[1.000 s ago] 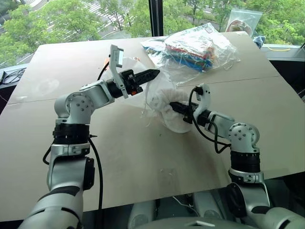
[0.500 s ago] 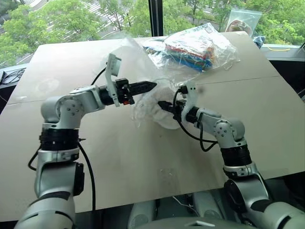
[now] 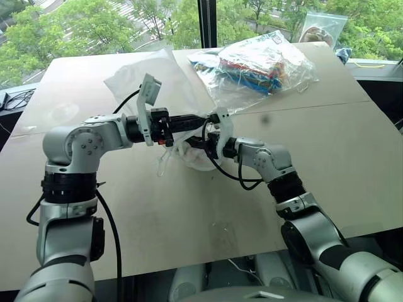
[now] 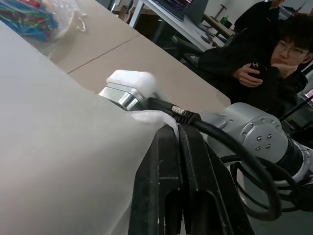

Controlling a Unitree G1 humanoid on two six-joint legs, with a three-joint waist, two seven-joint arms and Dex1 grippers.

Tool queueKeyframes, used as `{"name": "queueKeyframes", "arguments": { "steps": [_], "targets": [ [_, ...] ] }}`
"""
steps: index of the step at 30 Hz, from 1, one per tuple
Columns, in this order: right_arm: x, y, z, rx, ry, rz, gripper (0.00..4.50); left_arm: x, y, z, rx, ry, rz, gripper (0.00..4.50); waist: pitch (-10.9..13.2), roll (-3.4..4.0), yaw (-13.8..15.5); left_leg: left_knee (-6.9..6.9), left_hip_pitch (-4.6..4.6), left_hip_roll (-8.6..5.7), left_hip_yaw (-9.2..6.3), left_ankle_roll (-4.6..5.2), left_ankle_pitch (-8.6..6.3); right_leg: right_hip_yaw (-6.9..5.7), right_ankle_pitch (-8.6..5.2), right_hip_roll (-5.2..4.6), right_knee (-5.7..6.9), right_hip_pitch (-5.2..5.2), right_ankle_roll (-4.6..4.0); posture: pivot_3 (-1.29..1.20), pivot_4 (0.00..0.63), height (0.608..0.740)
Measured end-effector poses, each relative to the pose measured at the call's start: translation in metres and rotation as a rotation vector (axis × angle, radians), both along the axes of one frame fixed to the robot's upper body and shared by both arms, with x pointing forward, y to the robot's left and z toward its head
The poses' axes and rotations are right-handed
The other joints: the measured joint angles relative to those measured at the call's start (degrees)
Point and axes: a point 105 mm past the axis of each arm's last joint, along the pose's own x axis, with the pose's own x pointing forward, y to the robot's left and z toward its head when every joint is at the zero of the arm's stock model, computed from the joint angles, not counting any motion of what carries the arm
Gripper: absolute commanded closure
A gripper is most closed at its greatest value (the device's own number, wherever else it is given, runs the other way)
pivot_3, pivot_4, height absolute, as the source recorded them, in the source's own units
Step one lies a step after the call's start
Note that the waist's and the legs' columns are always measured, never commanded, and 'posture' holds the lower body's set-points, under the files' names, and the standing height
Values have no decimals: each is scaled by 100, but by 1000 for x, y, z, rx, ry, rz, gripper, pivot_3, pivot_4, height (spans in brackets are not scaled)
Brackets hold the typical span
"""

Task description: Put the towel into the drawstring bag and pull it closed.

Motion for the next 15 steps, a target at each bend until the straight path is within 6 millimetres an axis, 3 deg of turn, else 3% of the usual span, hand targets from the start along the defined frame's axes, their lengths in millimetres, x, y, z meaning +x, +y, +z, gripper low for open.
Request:
{"name": "queueKeyframes", "arguments": {
  "steps": [3, 6, 10, 11, 15],
  "targets": [
    [0, 1, 12, 120, -11, 22, 4445, -7, -8, 1, -21, 20, -40, 4500, 0, 0, 3, 0, 0, 5, -1, 0, 0, -1, 0, -1, 1, 0, 0, 0, 150, 740],
    [-4, -12, 29, 257, -14, 35, 4445, -12, -10, 5, -70, 49, -70, 4500, 0, 0, 12, 0, -1, 9, -4, 0, 0, -4, 0, -3, 2, 1, 0, 0, 150, 740],
    [-12, -44, 36, 343, -11, -1, 4445, -18, -18, 7, -132, 92, -117, 4500, 0, 0, 36, 1, 0, 8, -6, 0, 0, -8, 0, -9, 4, 4, 0, 0, 150, 740],
    [-17, -62, 34, 361, 5, -36, 4445, -18, -22, 7, -148, 103, -129, 4500, 0, 0, 42, 0, -1, 7, -8, 0, 0, -9, 0, -12, 3, 4, 0, 0, 150, 740],
    [-30, -103, 30, 375, 32, -142, 4445, -16, -28, 3, -168, 113, -138, 4500, -1, 0, 28, 3, 2, -1, -4, 0, 0, -6, -1, -13, 8, 3, 1, 0, 150, 740]
  ]
}}
